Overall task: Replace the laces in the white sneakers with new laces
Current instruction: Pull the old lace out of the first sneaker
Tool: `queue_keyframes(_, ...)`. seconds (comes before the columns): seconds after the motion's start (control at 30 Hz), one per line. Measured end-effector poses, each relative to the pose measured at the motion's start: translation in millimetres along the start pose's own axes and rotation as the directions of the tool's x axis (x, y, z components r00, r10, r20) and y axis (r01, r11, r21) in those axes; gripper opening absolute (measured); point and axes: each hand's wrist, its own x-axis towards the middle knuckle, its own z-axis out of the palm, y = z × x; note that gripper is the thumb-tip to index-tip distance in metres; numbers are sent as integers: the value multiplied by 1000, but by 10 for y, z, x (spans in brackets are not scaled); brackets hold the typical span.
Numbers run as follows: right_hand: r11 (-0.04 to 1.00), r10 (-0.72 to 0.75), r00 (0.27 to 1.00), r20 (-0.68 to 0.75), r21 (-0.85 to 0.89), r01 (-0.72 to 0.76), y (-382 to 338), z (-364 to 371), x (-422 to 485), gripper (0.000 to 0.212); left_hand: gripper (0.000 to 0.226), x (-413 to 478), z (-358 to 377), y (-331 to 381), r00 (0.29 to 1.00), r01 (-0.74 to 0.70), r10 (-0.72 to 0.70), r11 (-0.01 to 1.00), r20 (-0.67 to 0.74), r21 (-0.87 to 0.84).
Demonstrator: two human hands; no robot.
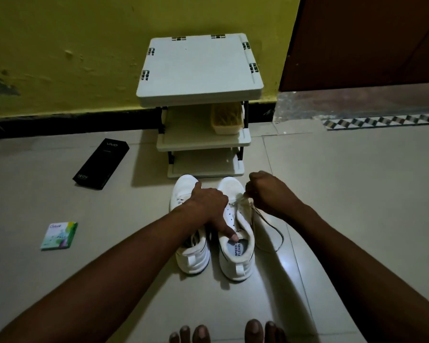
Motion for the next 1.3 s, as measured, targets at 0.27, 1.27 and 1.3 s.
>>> queue_keyframes(0.27, 11, 451, 892, 21, 1000, -29, -234, -275, 132, 28, 89, 19, -9, -9, 1000, -12, 12, 1000, 7, -10)
queue_keyframes(1.27, 938, 87, 984, 158, 321, -134, 49, 208, -108, 5, 91, 26, 54, -89, 1000, -2, 1, 995, -3, -98)
queue_keyframes(1.3, 979, 39, 965, 259, 185, -89, 56, 228, -116, 6, 93, 28, 75, -114, 1000, -2, 1, 993, -11, -115)
